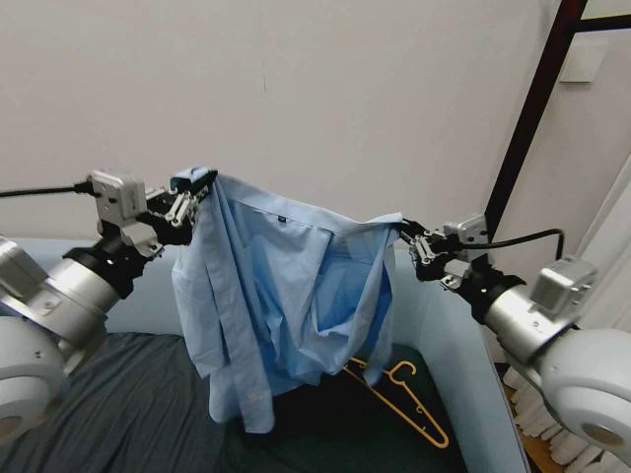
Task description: Pick up the clothes from the sofa and hang them on the clothes hanger.
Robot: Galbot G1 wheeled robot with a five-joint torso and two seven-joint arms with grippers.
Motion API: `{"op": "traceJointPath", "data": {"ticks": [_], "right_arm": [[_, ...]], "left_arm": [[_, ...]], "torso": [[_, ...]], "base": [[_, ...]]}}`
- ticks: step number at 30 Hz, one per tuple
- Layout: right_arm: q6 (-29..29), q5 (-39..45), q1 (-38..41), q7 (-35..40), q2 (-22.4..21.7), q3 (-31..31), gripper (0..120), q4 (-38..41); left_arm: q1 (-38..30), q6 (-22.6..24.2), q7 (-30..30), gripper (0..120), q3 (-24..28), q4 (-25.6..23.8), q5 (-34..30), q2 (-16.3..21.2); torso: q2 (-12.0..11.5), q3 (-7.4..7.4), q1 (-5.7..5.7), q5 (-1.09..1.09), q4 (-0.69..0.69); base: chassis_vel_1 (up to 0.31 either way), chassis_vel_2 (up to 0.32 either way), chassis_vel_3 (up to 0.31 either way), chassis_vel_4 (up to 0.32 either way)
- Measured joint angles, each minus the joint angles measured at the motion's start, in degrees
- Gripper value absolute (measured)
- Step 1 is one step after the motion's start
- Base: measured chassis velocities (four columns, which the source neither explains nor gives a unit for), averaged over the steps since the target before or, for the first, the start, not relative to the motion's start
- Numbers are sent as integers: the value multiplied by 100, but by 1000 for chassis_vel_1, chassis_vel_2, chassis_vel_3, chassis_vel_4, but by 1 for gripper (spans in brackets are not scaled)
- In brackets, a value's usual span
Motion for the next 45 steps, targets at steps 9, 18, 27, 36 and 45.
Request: {"op": "traceJointPath", "data": {"ticks": [9,18,27,36,45], "right_arm": [[-416,2073,-821,453,-309,1900,0,67],[-641,2457,-941,717,557,883,0,27],[-519,1134,-718,258,1711,-1638,0,-1231],[-279,-105,-43,-85,2688,-2643,0,-3013],[23,-1219,-39,-522,3273,-2895,0,-4471]], "left_arm": [[-56,430,122,0,-506,118,-552,102],[44,474,508,0,937,799,86,-166],[-6,265,832,0,3006,1877,1255,-794],[-232,-167,1206,0,3994,3168,2263,-1574],[-326,-959,1288,0,4693,4343,2924,-2910]], "torso": [[0,0,1,-1,-1],[-2,2,3,1,0],[-2,2,3,-4,-1],[-3,2,3,-1,0],[-2,2,2,-1,0]], "base": [[0,0,0,0],[0,0,0,0],[0,0,0,0],[0,0,0,0],[0,0,0,0]]}}
